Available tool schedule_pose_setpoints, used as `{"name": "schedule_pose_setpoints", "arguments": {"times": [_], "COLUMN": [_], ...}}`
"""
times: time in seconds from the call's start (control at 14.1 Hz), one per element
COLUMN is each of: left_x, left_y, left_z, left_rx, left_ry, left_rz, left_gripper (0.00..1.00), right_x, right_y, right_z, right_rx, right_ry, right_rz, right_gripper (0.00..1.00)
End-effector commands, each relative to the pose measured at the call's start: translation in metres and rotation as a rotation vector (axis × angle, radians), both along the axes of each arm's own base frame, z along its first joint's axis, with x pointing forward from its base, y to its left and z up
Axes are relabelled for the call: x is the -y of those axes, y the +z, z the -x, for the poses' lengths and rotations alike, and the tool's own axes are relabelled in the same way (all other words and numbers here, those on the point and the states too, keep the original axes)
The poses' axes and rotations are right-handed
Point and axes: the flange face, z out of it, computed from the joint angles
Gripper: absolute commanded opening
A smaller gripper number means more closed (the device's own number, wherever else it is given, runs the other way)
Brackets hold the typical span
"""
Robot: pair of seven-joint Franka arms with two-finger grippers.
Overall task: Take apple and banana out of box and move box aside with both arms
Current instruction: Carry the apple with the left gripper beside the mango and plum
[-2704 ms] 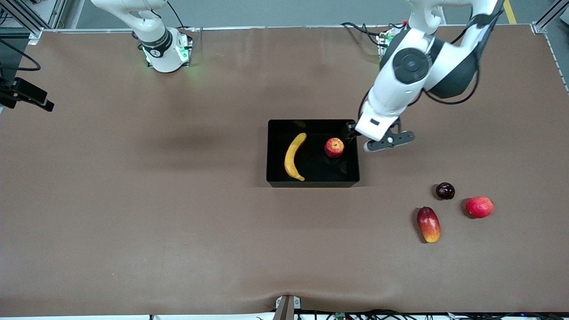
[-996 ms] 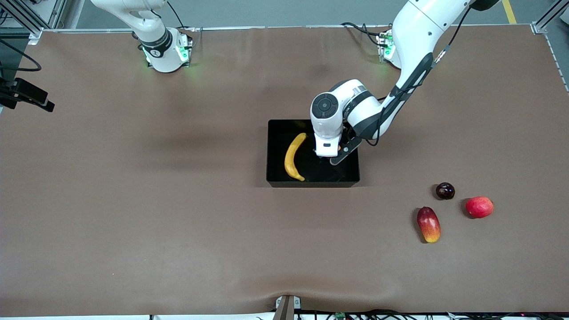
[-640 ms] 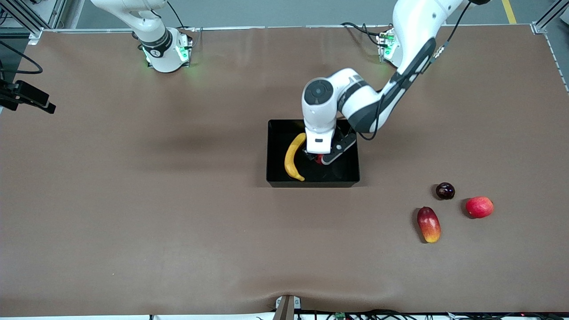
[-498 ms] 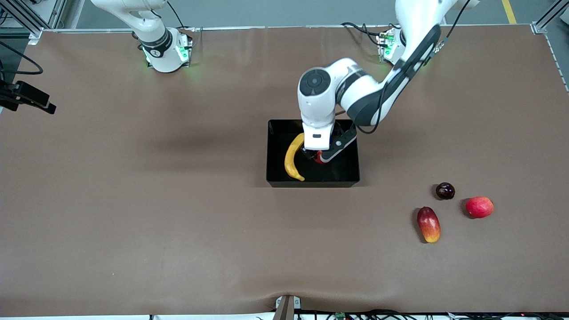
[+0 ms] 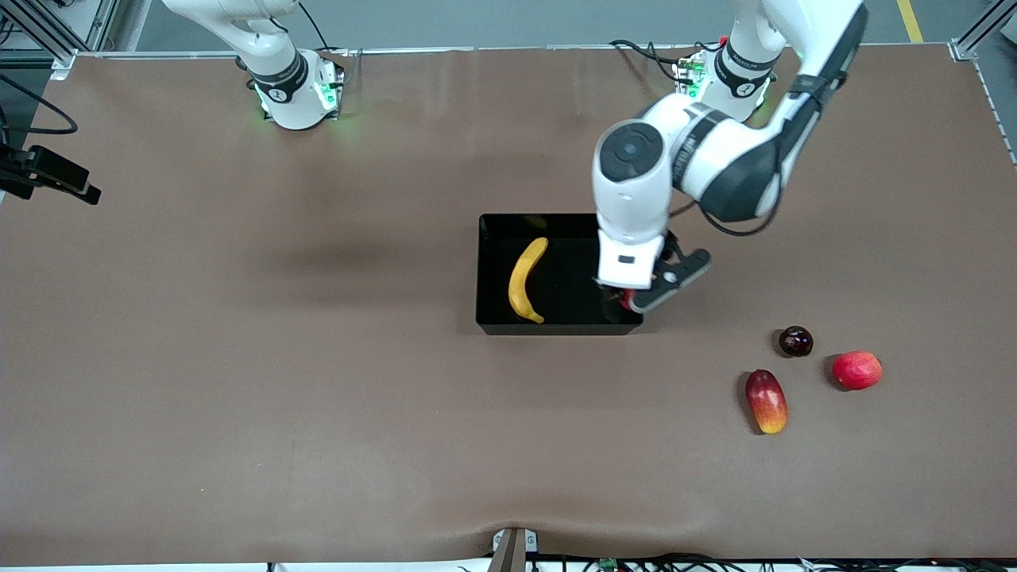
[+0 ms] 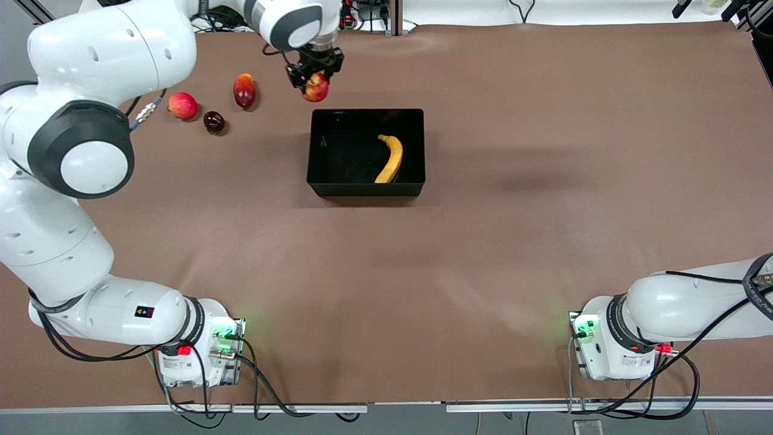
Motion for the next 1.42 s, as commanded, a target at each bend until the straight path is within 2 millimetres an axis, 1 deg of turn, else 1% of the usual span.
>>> {"name": "schedule_pose_setpoints", "arguments": {"times": [0.0,0.21,0.28,0.5,0.57,0.71,0.78,0.93,1.07,1.14,1.28,1.35], "left_x": [-0.039,-0.11,-0.128,-0.189,-0.207,-0.25,-0.261,-0.3,-0.324,-0.337,-0.356,-0.362], "left_y": [0.004,-0.002,-0.006,-0.028,-0.032,-0.046,-0.057,-0.081,-0.101,-0.116,-0.139,-0.152], "left_z": [-0.017,-0.054,-0.065,-0.096,-0.108,-0.132,-0.139,-0.154,-0.164,-0.168,-0.173,-0.175], "left_rx": [-0.035,-0.058,-0.051,-0.046,-0.041,-0.054,-0.066,-0.059,-0.011,-0.001,0.04,0.057], "left_ry": [-0.058,-0.117,-0.149,-0.225,-0.252,-0.301,-0.331,-0.377,-0.442,-0.474,-0.525,-0.533], "left_rz": [-0.02,-0.006,0.011,0.048,0.061,0.087,0.098,0.071,0.059,0.051,0.041,0.041], "left_gripper": [0.0,0.0,0.0,0.0,0.0,0.0,0.0,0.0,0.0,0.0,0.0,0.0], "right_x": [-0.002,-0.001,-0.001,-0.002,-0.001,-0.001,-0.001,-0.001,-0.002,-0.001,-0.002,-0.002], "right_y": [0.004,0.004,0.004,0.004,0.004,0.004,0.004,0.004,0.004,0.004,0.004,0.004], "right_z": [-0.003,-0.003,-0.003,-0.003,-0.003,-0.003,-0.003,-0.003,-0.003,-0.003,-0.003,-0.003], "right_rx": [0.004,0.004,0.004,0.003,0.003,0.003,0.003,0.003,0.003,0.003,0.001,0.001], "right_ry": [0.004,0.003,0.004,0.006,0.003,0.003,0.003,0.003,0.003,0.001,0.0,0.0], "right_rz": [-0.012,-0.012,-0.012,-0.014,-0.014,-0.014,-0.014,-0.014,-0.013,-0.014,-0.014,-0.013], "right_gripper": [1.0,1.0,1.0,1.0,1.0,1.0,1.0,1.0,1.0,1.0,1.0,1.0]}}
